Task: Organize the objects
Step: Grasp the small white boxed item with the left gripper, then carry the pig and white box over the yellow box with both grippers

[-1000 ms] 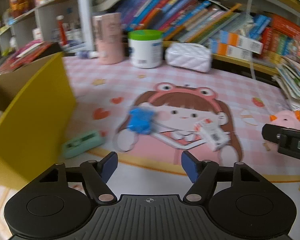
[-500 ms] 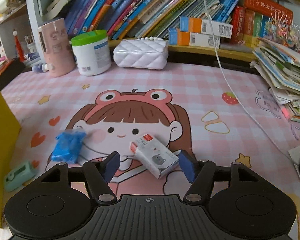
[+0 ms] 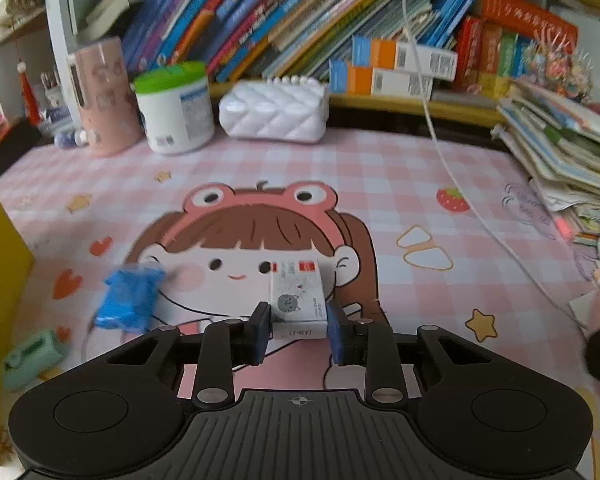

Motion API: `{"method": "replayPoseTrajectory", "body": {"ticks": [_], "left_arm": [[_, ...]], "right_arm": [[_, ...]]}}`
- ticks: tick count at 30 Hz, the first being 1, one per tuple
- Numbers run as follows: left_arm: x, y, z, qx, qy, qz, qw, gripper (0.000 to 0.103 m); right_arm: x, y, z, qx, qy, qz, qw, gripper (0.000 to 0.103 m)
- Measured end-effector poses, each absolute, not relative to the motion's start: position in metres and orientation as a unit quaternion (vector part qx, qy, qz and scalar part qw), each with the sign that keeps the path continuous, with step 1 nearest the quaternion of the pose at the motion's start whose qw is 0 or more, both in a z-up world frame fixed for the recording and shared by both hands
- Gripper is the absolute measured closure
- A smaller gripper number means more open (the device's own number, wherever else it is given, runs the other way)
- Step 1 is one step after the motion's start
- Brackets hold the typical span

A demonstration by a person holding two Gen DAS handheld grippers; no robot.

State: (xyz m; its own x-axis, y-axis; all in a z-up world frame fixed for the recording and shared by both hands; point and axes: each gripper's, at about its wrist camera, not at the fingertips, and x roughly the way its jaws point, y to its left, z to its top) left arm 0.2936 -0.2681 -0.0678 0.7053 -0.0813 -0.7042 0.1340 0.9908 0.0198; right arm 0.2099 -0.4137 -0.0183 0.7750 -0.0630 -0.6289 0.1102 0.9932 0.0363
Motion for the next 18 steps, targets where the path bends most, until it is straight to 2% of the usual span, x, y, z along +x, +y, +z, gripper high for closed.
{"method": "replayPoseTrajectory", "body": {"ticks": [18], "left_arm": [[0.194, -0.177, -0.026, -0.003, 0.346, 0.002, 0.938, 0.075]], "right_arm": [[0.205, -0.338, -0.031, 0.015, 0.375, 0.040, 0.926, 0.034]]}}
